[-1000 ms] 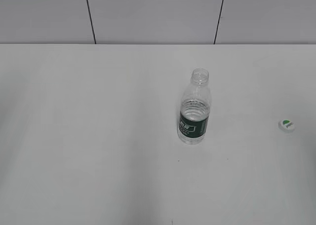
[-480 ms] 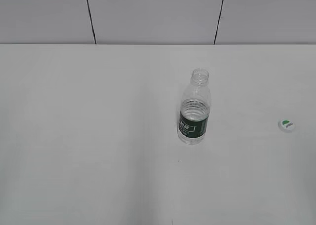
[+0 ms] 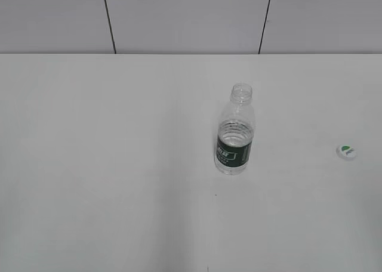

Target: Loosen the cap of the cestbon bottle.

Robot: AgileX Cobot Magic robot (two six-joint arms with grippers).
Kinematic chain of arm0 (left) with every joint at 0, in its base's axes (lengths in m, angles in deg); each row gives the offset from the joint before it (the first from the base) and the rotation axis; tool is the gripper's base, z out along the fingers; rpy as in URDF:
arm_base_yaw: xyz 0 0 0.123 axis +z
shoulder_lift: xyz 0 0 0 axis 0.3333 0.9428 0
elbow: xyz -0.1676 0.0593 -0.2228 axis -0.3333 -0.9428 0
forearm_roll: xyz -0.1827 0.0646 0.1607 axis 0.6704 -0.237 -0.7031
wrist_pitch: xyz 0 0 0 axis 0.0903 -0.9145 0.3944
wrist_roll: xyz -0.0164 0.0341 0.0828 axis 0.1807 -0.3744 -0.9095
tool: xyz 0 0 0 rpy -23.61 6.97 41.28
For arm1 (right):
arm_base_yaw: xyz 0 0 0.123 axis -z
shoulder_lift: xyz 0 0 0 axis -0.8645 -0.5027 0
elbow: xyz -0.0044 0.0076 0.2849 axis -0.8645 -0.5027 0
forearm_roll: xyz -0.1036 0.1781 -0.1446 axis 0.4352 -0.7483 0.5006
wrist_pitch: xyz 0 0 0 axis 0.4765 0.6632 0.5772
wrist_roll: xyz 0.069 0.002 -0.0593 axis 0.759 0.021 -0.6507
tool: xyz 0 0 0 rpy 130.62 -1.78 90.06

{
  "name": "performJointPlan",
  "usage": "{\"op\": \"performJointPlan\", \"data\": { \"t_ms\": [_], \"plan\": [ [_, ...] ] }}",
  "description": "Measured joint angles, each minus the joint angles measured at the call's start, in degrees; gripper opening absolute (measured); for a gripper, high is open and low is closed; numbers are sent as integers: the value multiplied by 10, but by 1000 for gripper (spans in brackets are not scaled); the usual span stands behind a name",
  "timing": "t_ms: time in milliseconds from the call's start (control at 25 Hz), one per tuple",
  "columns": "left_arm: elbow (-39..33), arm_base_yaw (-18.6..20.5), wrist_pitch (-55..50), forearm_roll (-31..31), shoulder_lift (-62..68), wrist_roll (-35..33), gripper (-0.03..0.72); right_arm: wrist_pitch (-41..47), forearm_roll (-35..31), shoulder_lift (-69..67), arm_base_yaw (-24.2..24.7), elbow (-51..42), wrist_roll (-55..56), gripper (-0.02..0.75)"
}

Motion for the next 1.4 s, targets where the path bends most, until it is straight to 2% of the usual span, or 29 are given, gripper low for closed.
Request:
{"op": "performJointPlan", "data": {
  "t_ms": [1400],
  "plan": [
    [-8, 0, 11, -9, -7, 0, 435, -2, 10, 0, 0, -8, -1, 465]
  ]
}}
